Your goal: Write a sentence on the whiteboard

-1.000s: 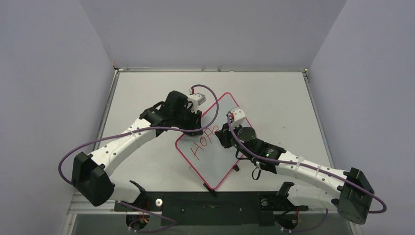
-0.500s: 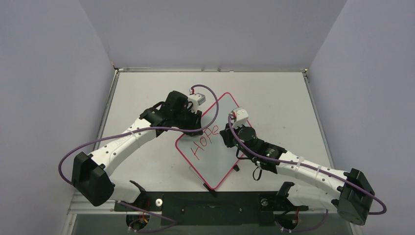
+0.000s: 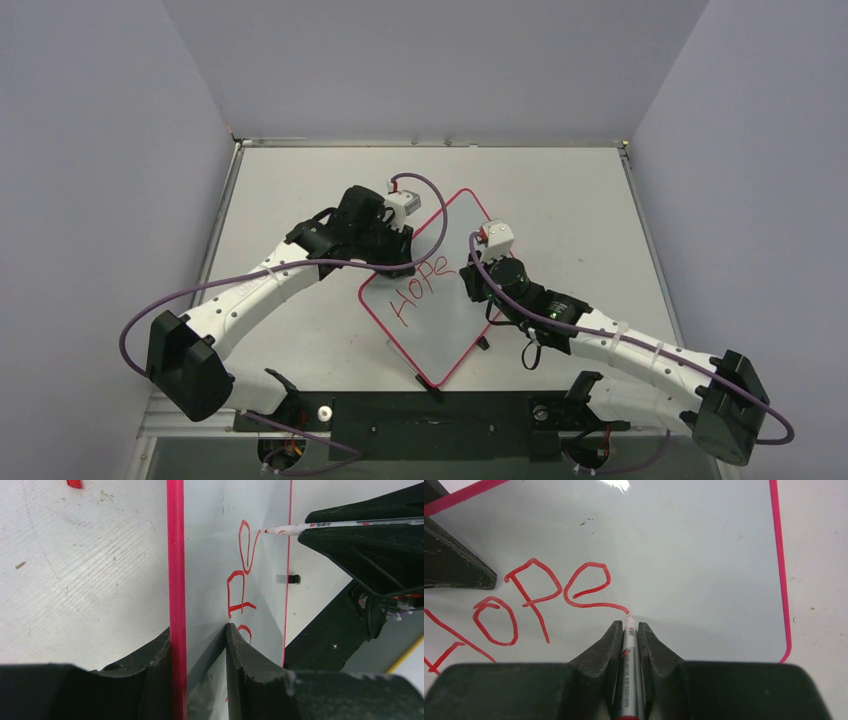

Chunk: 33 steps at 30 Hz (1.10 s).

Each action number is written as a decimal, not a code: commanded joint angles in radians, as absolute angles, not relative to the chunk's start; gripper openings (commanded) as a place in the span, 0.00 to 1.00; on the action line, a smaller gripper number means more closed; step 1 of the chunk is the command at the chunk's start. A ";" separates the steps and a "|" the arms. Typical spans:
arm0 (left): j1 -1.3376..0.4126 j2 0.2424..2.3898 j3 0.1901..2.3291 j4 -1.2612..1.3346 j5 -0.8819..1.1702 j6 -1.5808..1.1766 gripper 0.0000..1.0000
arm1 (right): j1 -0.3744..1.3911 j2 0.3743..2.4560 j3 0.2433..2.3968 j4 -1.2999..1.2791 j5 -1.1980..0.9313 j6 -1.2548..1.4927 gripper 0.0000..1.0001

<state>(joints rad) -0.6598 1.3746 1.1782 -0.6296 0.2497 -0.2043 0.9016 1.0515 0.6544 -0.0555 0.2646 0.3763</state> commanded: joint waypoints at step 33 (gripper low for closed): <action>-0.676 1.387 1.148 -0.696 0.034 -0.028 0.00 | 0.893 0.949 0.729 -0.047 0.270 0.369 0.00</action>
